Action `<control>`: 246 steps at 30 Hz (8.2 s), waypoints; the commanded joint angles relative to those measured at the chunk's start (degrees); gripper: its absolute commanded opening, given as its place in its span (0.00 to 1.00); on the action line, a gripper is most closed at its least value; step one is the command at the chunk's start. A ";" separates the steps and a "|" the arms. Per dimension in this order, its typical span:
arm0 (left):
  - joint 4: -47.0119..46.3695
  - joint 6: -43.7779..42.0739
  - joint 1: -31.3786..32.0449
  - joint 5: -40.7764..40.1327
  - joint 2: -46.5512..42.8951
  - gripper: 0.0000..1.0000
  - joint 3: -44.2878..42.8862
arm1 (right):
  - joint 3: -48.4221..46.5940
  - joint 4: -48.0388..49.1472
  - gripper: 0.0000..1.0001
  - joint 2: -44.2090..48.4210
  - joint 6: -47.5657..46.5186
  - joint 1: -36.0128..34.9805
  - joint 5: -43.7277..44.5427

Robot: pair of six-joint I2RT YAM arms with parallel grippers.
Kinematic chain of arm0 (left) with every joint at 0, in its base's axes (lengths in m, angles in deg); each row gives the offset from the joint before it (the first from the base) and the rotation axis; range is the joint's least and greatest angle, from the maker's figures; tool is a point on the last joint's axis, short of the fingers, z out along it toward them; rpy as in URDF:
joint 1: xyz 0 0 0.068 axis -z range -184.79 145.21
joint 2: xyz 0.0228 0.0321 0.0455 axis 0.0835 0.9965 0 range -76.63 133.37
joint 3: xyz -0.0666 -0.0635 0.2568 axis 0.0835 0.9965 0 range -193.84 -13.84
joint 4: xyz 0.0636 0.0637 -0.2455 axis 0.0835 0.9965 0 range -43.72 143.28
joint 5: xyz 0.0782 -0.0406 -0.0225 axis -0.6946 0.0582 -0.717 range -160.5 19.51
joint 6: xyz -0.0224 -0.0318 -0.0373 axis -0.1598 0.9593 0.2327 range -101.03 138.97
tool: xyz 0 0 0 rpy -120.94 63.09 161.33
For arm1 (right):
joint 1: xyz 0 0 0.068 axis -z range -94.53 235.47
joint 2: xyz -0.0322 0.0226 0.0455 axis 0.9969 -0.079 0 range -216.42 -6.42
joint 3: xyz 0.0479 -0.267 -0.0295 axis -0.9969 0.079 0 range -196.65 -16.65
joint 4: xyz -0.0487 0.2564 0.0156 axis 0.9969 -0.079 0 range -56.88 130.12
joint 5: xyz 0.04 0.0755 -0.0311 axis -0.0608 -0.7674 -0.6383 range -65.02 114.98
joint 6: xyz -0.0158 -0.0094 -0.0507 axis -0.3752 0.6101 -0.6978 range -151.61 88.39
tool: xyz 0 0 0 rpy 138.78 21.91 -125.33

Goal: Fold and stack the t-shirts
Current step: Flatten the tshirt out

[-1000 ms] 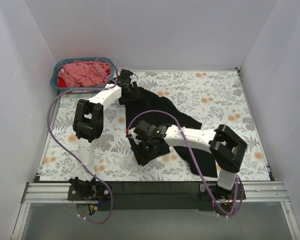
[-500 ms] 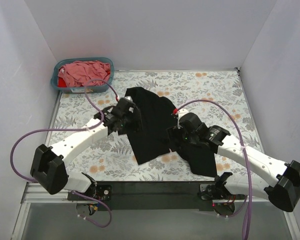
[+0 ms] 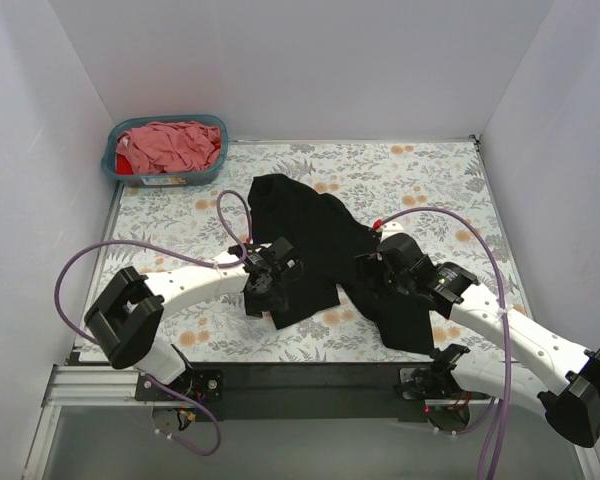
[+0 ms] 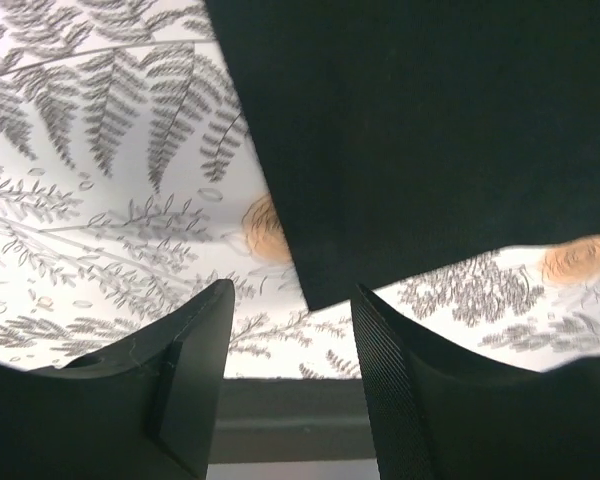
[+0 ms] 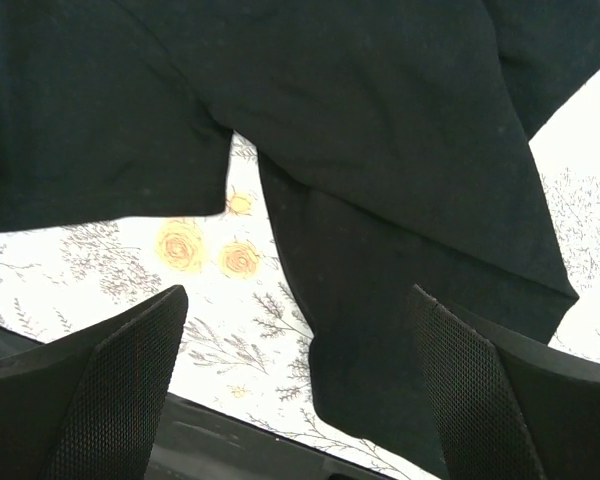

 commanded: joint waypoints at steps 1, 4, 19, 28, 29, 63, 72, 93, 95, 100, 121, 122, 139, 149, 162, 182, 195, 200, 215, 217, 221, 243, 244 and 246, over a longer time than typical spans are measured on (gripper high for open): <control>-0.10 2.24 1.23 -1.96 2.85 0.49 -3.30 | 1.05 0.64 0.97 1.06 -0.34 0.35 1.20; -0.71 2.50 1.94 -1.87 4.97 0.47 -3.74 | 1.49 0.73 0.97 2.28 -0.87 0.61 1.81; -0.81 3.20 3.08 -0.29 9.80 0.45 -2.95 | 2.81 0.73 0.97 3.52 -2.10 1.32 2.78; -1.69 3.12 3.08 0.95 10.86 0.04 -1.46 | 3.51 0.03 0.96 2.47 -1.32 3.16 4.27; -1.25 2.94 3.08 0.25 10.51 0.00 -1.72 | 3.51 -0.24 0.96 2.12 -1.05 3.68 4.45; -5.73 -15.78 -15.55 2.96 -0.13 0.00 -2.96 | 10.28 -12.37 0.59 -12.21 0.09 28.65 -16.03; -5.20 -17.89 -18.27 2.79 -0.30 0.00 -4.53 | 8.79 -11.14 0.49 -19.59 3.69 23.12 -12.78; -0.29 -22.20 -42.00 5.34 3.48 0.00 -28.40 | -48.21 -13.86 0.01 -37.80 -12.82 29.88 30.02; 0.16 -21.67 -42.35 4.37 1.64 0.00 -30.72 | -49.39 -13.77 0.01 -35.69 -13.00 29.88 29.07; -1.42 -19.39 -42.44 0.33 -13.28 0.00 -23.47 | -34.78 -14.03 0.01 -21.20 -12.13 29.88 15.46; 3.85 -14.37 -42.44 2.44 -35.55 0.00 4.08 | -9.67 -14.14 0.39 -8.25 -7.38 29.88 -25.69; 3.85 -14.11 -42.44 2.35 -35.55 0.00 4.34 | -9.06 -9.95 0.39 -8.87 -6.86 29.88 -25.61; 0.78 -14.72 -42.44 5.42 -31.25 0.00 5.66 | -6.50 19.17 0.22 -35.76 -4.13 33.04 -15.85; -5.71 -16.04 -42.44 6.04 -20.18 0.00 3.29 | -33.33 19.81 0.24 -60.95 -3.86 39.81 -15.85; -9.16 -18.33 -42.44 15.70 -9.79 0.00 -0.33 | -66.26 3.10 0.52 -70.69 -10.01 41.66 -10.51; -5.55 -18.33 -42.44 20.89 -23.42 0.00 10.93 | -5.28 9.69 0.61 -26.62 3.61 46.32 -3.55; -5.73 -17.45 -42.44 21.33 -24.48 0.00 12.87 | -4.66 15.05 0.54 -33.22 1.68 47.11 -1.35; -5.64 -17.54 -42.44 21.16 -24.48 0.00 12.87 | -1.85 15.14 0.53 -33.48 2.03 47.11 -0.04; -5.11 -17.89 -42.44 20.80 -24.12 0.00 11.64 | -4.04 8.03 0.53 -32.16 -0.08 47.11 1.99; -4.94 -17.89 -42.44 20.80 -24.12 0.00 11.46 | -3.43 7.94 0.53 -31.82 -0.08 47.11 1.20; -5.02 -18.06 -42.44 20.80 -24.39 0.00 11.46 | -2.55 8.02 0.53 -31.64 0.27 47.11 0.32; -5.46 -17.19 -42.44 18.61 -23.60 0.00 11.12 | 0.09 8.02 0.01 -32.52 1.76 47.02 -3.81; -5.81 -17.01 -42.44 17.48 -22.81 0.00 10.24 | -1.31 7.76 0.01 -32.26 1.68 47.02 -3.90; -6.34 -16.84 -42.44 15.89 -21.32 0.00 8.04 | -3.77 6.19 0.01 -31.38 1.15 47.02 -3.20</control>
